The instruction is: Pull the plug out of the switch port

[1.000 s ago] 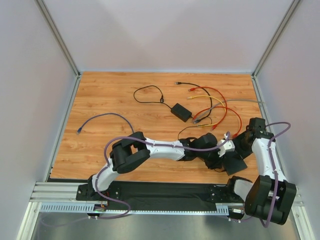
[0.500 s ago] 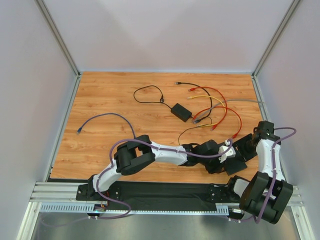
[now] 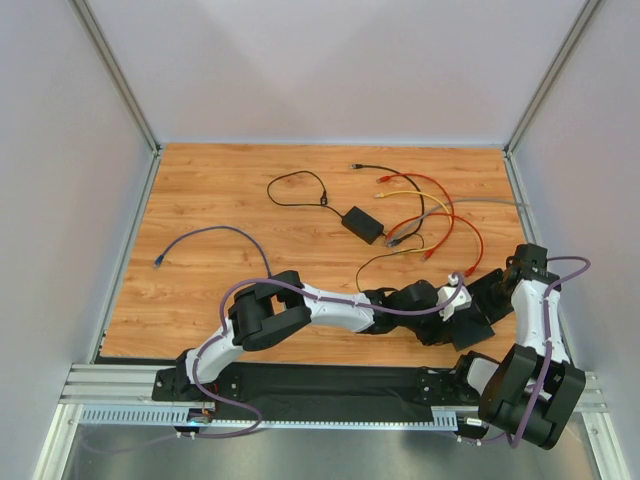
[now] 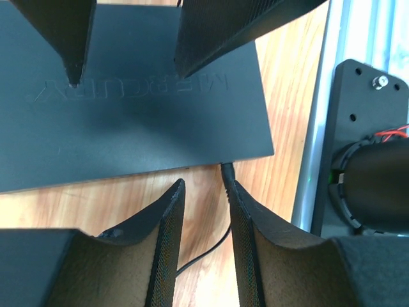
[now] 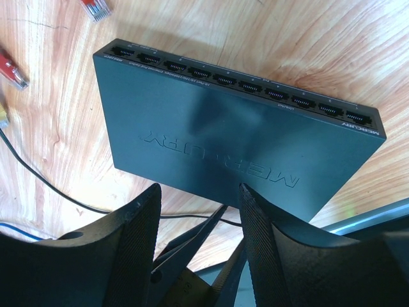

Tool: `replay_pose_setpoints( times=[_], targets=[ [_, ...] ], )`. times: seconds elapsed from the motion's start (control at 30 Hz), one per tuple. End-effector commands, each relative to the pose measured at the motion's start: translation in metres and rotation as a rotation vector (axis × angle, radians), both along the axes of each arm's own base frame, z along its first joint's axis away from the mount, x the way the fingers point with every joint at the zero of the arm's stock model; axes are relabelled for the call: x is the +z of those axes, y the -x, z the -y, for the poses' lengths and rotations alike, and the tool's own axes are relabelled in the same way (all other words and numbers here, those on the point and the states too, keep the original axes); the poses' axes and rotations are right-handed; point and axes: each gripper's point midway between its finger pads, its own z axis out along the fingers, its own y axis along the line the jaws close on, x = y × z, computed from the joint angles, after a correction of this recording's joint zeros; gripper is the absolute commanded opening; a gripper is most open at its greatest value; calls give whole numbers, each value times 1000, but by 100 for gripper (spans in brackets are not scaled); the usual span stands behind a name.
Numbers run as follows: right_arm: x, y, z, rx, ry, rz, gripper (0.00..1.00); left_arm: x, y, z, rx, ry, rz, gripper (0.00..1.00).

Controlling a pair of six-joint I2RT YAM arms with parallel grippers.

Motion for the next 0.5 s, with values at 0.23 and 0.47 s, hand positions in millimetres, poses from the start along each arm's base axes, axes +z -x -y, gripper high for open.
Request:
replay_pose_setpoints(
  times=[0.23,0.47],
  targets=[
    [4,-1,-2,13,-8,19,54,6,11,8,-3,56,-29,39],
    [4,-2,-3,10,-20,22,54,-7,13,6,3,16,-7,33]
  ],
)
